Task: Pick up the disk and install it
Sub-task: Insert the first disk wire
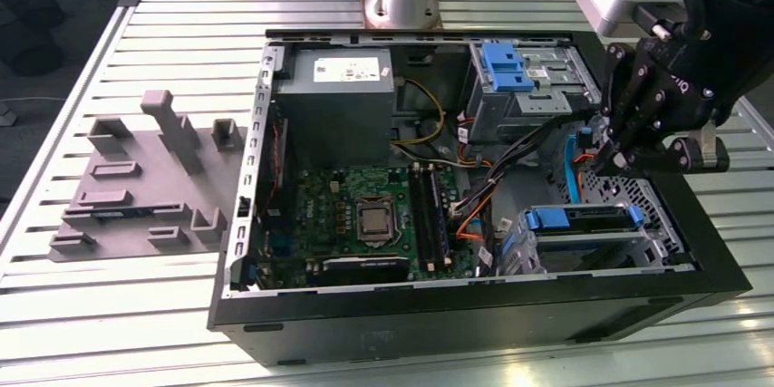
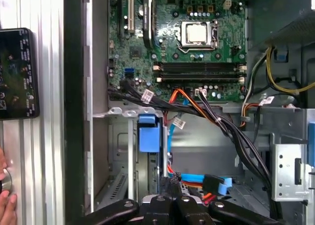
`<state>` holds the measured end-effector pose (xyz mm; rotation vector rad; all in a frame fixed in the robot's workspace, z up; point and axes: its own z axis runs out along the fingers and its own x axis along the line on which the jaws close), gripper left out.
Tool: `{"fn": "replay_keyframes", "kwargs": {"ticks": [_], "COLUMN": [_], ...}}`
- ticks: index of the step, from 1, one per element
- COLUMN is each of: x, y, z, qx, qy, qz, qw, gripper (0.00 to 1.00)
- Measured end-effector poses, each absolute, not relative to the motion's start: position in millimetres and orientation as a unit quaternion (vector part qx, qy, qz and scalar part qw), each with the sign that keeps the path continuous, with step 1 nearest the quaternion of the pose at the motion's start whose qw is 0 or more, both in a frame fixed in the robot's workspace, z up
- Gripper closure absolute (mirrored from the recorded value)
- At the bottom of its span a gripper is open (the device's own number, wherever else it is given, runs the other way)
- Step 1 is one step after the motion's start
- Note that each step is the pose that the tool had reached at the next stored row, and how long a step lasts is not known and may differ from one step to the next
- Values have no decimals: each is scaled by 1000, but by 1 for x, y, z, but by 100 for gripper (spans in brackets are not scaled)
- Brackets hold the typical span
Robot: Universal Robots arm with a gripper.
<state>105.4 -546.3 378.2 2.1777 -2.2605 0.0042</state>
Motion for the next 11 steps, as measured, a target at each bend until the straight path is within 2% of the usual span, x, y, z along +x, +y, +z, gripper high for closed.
{"fn": "replay_keyframes", "kwargs": {"ticks": [11], "x": [117], "y": [-528], "z": [370], "qx": [694], "qy": [-720], "qz": [2], "qw": [2], "gripper": [89]}}
